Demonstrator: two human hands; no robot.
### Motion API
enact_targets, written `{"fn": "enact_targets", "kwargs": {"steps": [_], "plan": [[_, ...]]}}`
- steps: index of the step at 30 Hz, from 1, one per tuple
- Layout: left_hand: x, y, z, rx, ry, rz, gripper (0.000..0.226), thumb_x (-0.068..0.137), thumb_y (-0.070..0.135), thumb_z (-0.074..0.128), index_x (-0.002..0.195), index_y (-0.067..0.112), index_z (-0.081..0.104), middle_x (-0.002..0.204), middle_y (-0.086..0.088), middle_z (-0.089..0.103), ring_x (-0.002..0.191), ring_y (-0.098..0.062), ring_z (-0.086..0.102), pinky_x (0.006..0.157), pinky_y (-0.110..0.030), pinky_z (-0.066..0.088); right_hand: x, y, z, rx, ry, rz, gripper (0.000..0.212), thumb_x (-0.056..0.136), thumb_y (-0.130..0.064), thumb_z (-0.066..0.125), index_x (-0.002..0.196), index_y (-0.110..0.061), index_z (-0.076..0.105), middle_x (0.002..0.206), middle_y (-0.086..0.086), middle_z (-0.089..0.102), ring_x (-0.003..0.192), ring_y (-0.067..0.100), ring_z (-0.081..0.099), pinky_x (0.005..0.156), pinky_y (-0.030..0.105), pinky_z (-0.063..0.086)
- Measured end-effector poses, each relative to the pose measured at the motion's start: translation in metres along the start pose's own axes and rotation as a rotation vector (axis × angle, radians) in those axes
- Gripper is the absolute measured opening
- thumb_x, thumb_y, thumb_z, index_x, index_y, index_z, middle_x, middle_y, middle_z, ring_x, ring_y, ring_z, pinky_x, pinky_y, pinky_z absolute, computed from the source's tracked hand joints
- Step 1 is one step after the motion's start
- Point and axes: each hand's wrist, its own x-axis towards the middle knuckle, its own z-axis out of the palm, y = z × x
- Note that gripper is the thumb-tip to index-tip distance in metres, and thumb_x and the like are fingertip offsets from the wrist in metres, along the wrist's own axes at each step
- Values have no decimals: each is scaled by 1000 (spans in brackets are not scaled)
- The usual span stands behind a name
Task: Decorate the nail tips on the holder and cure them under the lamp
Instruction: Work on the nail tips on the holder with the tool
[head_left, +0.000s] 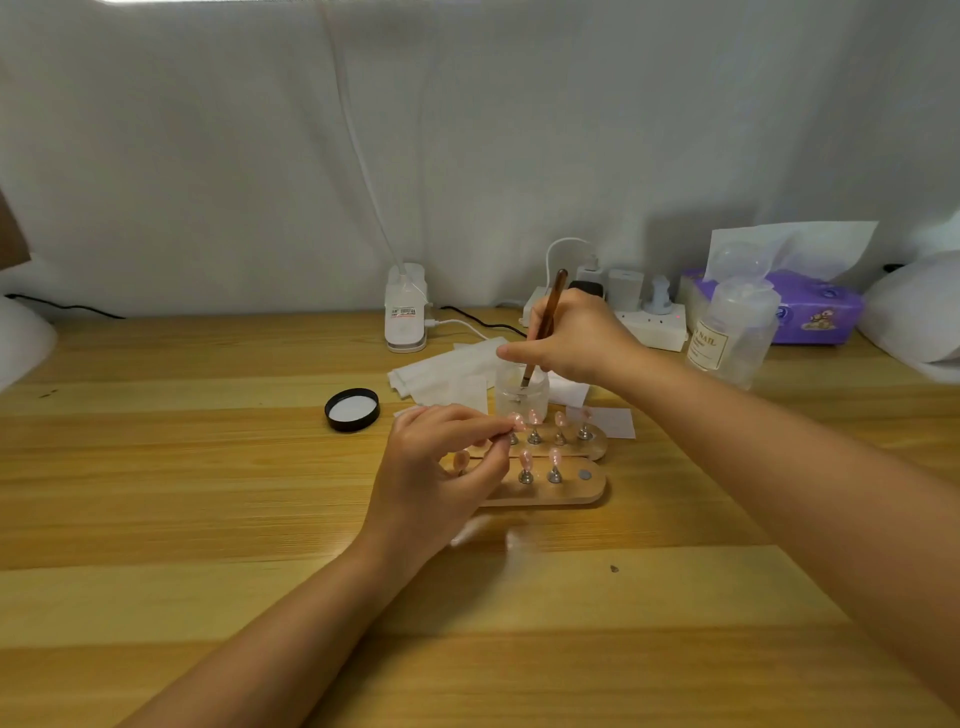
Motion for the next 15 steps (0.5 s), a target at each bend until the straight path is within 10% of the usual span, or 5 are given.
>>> {"fn": "enact_targets", "kwargs": {"steps": [15], "plan": [[-1, 4, -2, 10, -14, -40, 20, 74, 1, 72, 91, 12, 72, 82, 5, 68, 77, -3, 59, 84, -52, 44, -8, 17, -28, 376, 183, 237, 26, 82, -28, 68, 65, -15, 53, 55, -2, 58, 44, 3, 58, 56, 18, 47]]}}
